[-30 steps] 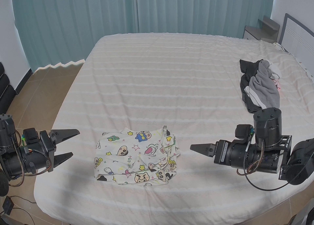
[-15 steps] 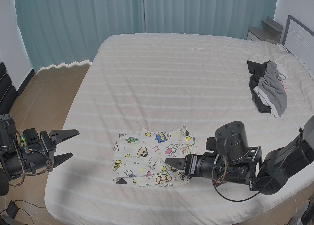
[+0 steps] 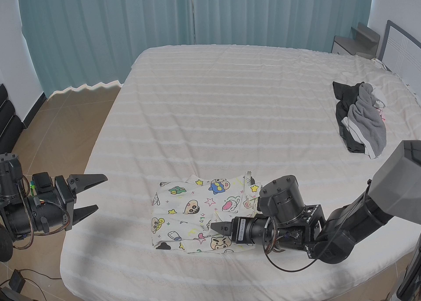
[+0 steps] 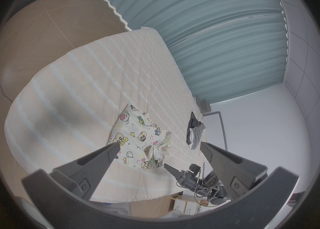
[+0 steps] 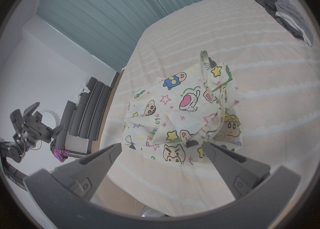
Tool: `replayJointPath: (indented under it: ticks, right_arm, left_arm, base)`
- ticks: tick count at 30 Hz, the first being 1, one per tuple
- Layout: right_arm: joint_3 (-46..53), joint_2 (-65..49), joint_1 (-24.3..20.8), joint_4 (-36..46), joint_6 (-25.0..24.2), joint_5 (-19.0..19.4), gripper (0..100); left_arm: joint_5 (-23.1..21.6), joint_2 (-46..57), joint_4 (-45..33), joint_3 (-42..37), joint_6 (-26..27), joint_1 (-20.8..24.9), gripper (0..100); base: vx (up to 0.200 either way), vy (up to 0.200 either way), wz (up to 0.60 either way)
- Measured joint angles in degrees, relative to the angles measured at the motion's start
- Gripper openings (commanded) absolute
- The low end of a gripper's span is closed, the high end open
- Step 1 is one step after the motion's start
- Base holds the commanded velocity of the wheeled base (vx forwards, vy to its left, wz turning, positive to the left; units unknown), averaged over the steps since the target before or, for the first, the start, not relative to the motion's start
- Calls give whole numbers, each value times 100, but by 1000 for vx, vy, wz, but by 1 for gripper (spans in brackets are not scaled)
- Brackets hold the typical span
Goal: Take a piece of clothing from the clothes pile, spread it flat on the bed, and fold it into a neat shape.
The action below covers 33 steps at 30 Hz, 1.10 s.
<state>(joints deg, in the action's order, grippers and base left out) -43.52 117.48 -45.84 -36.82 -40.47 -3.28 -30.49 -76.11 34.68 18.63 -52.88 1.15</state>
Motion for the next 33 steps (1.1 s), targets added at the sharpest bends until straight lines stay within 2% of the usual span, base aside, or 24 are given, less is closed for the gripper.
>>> replayJointPath:
  ticks: [9, 16, 21, 22, 33]
  right_arm:
    - [-405, 536, -22, 33, -6, -6, 100]
    - [-461, 722, -5, -352, -11, -33, 100]
    - [-571, 877, -9, -497, 24, -477, 100]
    - [-595, 907, -11, -512, 29, -508, 0]
    - [-603, 1030, -11, -533, 46, -723, 0]
  left_arm:
    - [4, -66, 12, 9, 0, -2, 100]
    - [15, -143, 24, 11, 0, -7, 100]
    - [17, -157, 27, 11, 0, -7, 100]
    - [17, -157, 27, 11, 0, -10, 100]
    - [17, -157, 29, 11, 0, -10, 100]
  base:
    - [0, 0, 0]
    - [0, 0, 0]
    - [0, 0, 0]
    - [0, 0, 0]
    - [0, 0, 0]
